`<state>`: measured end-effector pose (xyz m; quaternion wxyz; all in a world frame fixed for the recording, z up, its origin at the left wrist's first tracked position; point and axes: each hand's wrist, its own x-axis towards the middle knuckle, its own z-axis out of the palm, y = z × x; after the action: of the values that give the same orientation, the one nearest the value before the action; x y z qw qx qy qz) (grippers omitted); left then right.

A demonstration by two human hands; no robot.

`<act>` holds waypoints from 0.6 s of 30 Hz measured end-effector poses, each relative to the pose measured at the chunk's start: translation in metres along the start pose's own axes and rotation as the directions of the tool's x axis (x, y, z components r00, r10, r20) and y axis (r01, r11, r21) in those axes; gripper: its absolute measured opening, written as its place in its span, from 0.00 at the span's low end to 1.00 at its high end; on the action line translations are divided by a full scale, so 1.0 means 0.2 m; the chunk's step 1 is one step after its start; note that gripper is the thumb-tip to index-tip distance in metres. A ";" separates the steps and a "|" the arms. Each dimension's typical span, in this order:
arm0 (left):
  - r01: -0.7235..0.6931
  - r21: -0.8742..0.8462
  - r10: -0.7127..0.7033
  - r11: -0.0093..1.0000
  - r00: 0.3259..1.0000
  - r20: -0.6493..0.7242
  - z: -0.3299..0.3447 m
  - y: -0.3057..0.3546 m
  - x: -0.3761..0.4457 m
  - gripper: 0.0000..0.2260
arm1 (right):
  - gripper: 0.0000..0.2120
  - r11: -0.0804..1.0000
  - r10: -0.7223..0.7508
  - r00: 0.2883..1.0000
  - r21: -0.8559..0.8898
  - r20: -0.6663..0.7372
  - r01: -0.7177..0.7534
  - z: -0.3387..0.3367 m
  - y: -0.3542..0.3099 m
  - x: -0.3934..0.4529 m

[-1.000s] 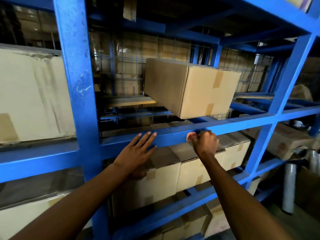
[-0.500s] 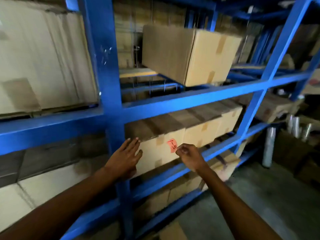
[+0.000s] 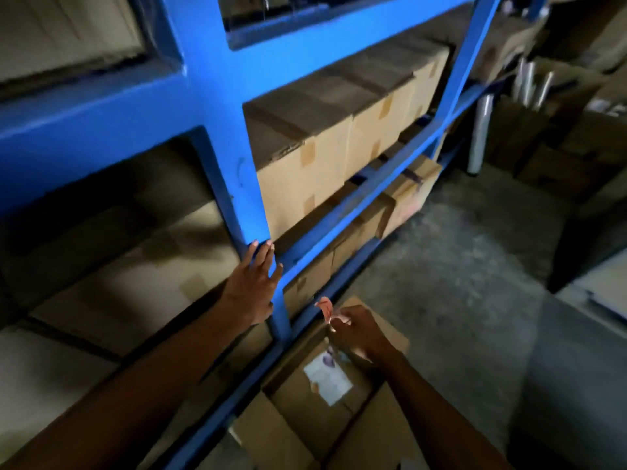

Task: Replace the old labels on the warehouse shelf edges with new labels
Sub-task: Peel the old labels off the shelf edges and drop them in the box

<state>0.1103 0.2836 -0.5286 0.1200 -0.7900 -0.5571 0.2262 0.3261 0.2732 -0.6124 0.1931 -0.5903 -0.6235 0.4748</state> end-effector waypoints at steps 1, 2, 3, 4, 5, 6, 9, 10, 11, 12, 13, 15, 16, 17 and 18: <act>-0.006 0.009 0.006 1.000 1.000 -0.003 0.03 0.01 0.00 0.32 | 0.12 0.999 0.050 0.999 0.005 0.010 -0.050 0.05 0.04 -0.01; -0.006 0.015 0.006 1.000 1.000 -0.013 0.05 0.00 0.01 0.31 | 0.11 0.997 0.077 0.997 0.001 0.010 -0.077 0.08 0.07 -0.01; -0.012 0.020 0.012 1.000 1.000 -0.022 0.07 0.00 0.01 0.29 | 0.10 0.996 0.091 0.996 -0.011 0.010 -0.091 0.11 0.11 -0.01; -0.016 0.028 0.017 0.999 0.999 -0.028 0.09 0.00 0.01 0.27 | 0.08 0.995 0.098 0.995 -0.026 0.015 -0.098 0.15 0.14 -0.01; -0.010 0.029 0.011 1.000 0.999 -0.037 0.10 0.00 0.01 0.26 | 0.07 0.993 0.113 0.993 -0.035 0.015 -0.113 0.16 0.16 -0.01; -0.008 0.041 0.010 0.999 0.999 -0.041 0.12 0.01 0.02 0.25 | 0.07 0.989 0.141 0.990 -0.043 0.014 -0.141 0.19 0.19 0.00; 0.001 0.105 0.003 0.994 0.999 -0.039 0.16 0.00 0.03 0.28 | 0.10 0.979 0.198 0.980 -0.040 -0.007 -0.198 0.26 0.27 0.03; 0.001 0.124 0.004 0.992 0.999 -0.038 0.16 0.00 0.04 0.30 | 0.10 0.976 0.211 0.977 -0.043 -0.018 -0.212 0.27 0.29 0.03; -0.001 0.139 0.006 0.990 0.999 -0.035 0.16 -0.01 0.04 0.32 | 0.10 0.973 0.224 0.974 -0.056 -0.036 -0.226 0.29 0.31 0.03; -0.006 0.144 0.011 0.990 0.999 -0.034 0.17 -0.01 0.04 0.33 | 0.10 0.969 0.235 0.970 -0.065 -0.061 -0.239 0.32 0.33 0.03; -0.004 0.139 0.009 0.990 0.999 -0.037 0.17 -0.01 0.05 0.34 | 0.10 0.966 0.246 0.966 -0.067 -0.080 -0.251 0.34 0.34 0.03; -0.011 0.139 0.015 0.990 0.999 -0.030 0.17 -0.02 0.05 0.34 | 0.12 0.954 0.293 0.953 -0.042 -0.083 -0.297 0.36 0.36 0.04; -0.014 0.144 0.018 0.990 0.999 -0.029 0.17 -0.02 0.05 0.35 | 0.11 0.949 0.311 0.947 -0.034 -0.084 -0.315 0.37 0.37 0.04; -0.017 0.149 0.021 0.989 0.999 -0.026 0.17 -0.02 0.05 0.35 | 0.10 0.945 0.321 0.943 -0.031 -0.089 -0.325 0.37 0.38 0.04; -0.020 0.155 0.025 0.988 0.999 -0.027 0.17 -0.02 0.05 0.35 | 0.09 0.945 0.324 0.941 -0.021 -0.100 -0.328 0.37 0.39 0.04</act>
<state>0.0928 0.2918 -0.5584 0.1863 -0.7878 -0.5271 0.2584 0.3078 0.2420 -0.7146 0.1304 -0.7109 -0.5161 0.4597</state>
